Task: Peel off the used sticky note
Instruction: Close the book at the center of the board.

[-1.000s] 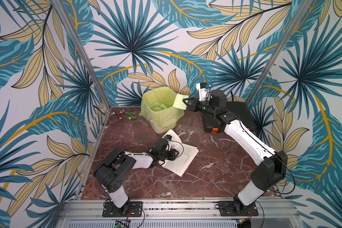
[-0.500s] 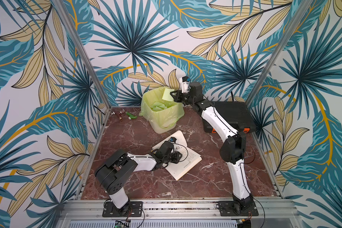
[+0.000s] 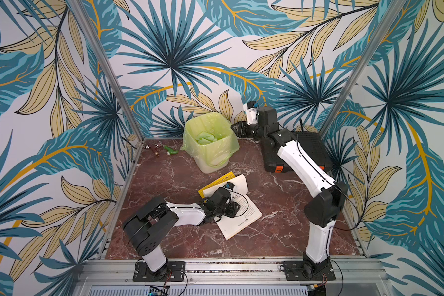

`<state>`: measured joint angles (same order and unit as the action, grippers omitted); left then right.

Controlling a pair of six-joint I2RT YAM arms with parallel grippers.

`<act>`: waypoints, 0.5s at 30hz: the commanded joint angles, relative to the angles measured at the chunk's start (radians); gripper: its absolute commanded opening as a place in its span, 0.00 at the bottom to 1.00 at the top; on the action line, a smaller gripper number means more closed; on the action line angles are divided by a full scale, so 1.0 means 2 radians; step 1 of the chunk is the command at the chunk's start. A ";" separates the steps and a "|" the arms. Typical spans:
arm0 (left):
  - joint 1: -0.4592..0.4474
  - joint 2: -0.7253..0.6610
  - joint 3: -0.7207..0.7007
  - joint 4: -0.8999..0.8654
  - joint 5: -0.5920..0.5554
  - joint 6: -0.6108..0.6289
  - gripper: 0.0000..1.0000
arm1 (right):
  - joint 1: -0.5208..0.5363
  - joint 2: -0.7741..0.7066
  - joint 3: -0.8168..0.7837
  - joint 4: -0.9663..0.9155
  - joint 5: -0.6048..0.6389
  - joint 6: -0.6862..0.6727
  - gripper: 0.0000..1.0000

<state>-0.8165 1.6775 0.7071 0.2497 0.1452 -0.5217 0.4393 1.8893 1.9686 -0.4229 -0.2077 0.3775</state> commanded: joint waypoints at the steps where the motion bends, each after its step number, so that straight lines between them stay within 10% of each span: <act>1: -0.008 -0.009 -0.008 -0.045 -0.012 0.009 0.38 | 0.001 -0.073 -0.101 -0.024 0.025 0.018 0.44; 15: -0.047 -0.024 0.016 -0.103 -0.055 0.034 0.40 | 0.002 -0.315 -0.510 -0.039 0.015 0.152 0.45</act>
<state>-0.9054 1.6558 0.7254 0.1253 0.0685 -0.4679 0.4397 1.3277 1.0428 -0.4816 -0.1764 0.6014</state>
